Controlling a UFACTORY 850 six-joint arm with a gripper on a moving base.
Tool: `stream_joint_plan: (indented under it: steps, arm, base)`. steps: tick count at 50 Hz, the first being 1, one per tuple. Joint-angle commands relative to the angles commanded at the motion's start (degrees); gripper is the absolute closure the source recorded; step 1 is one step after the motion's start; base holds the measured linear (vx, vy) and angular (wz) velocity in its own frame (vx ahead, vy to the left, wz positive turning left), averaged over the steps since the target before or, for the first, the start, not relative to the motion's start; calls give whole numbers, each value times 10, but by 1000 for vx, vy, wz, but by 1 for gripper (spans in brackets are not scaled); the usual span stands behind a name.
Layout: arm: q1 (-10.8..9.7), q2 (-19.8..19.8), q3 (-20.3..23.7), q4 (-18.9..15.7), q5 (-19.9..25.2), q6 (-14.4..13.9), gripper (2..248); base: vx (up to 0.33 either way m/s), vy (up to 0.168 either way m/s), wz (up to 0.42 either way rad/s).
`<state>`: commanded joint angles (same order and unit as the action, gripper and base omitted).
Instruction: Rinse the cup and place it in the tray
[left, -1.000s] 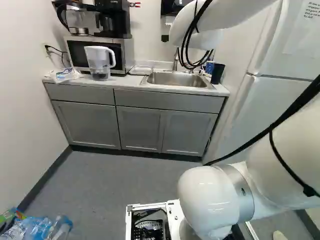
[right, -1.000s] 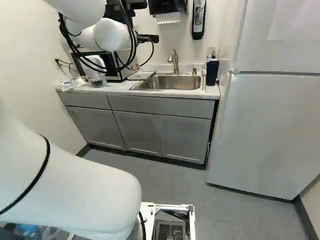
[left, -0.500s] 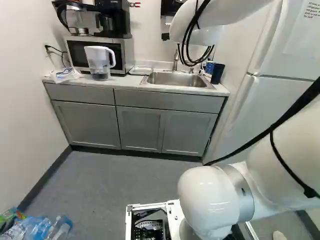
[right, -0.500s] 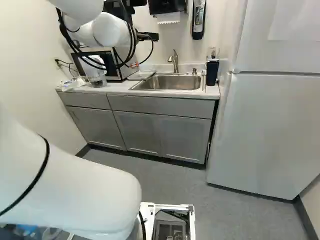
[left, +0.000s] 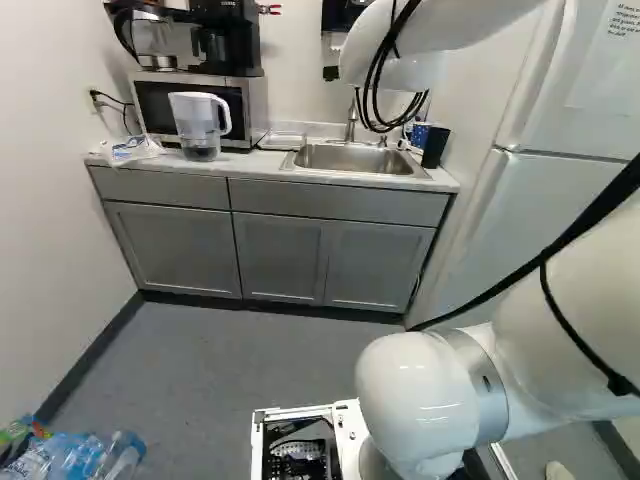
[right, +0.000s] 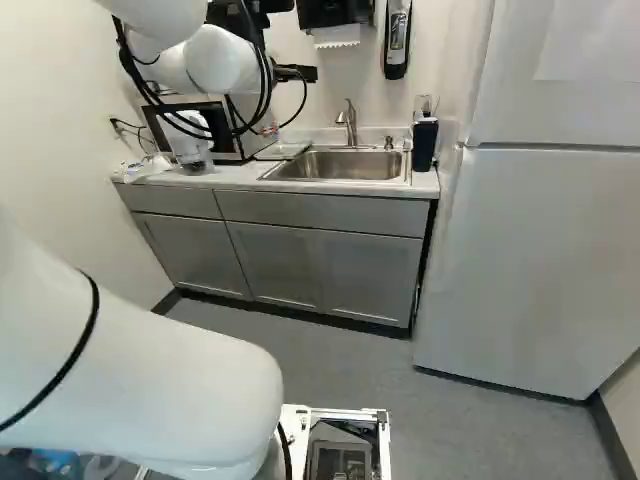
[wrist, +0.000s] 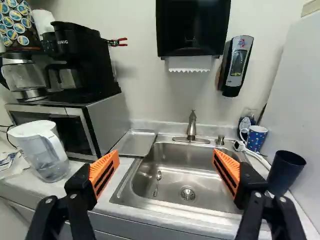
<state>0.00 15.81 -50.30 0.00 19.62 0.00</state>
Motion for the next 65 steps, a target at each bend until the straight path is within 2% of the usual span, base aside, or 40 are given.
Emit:
stream_joint_plan:
  steps: [35,65]
  arm:
    - [0,0,0,0,0,0,3]
    - [0,0,0,0,0,0,3]
  base:
    - [6,5,12]
    - [81,6,-45]
